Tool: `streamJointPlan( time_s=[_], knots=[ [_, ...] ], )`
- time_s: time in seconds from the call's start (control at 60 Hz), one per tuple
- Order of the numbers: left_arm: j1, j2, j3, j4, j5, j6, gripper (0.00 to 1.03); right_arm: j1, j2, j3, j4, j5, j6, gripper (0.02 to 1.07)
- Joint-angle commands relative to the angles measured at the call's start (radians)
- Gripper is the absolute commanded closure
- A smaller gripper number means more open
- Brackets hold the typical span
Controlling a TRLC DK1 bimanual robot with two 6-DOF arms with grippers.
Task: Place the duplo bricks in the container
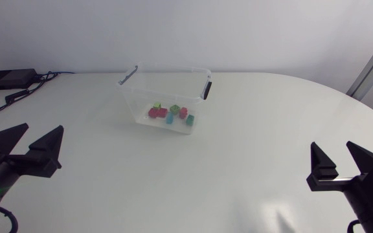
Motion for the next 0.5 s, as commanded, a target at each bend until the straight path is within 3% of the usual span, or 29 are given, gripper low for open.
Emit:
streamJointPlan(
  time_s=[0.0, 0.483],
  knots=[
    [0.018, -0.047, -0.06, 0.026, 0.008, 0.0, 0.03, 0.014, -0.003, -0.02, 0.013, 0.006, 0.022, 0.07],
    [0.074, -0.227, -0.235, 0.066, 0.011, -0.012, 0.04, 0.051, -0.002, -0.02, 0.018, 0.014, 0.052, 0.07]
  ],
)
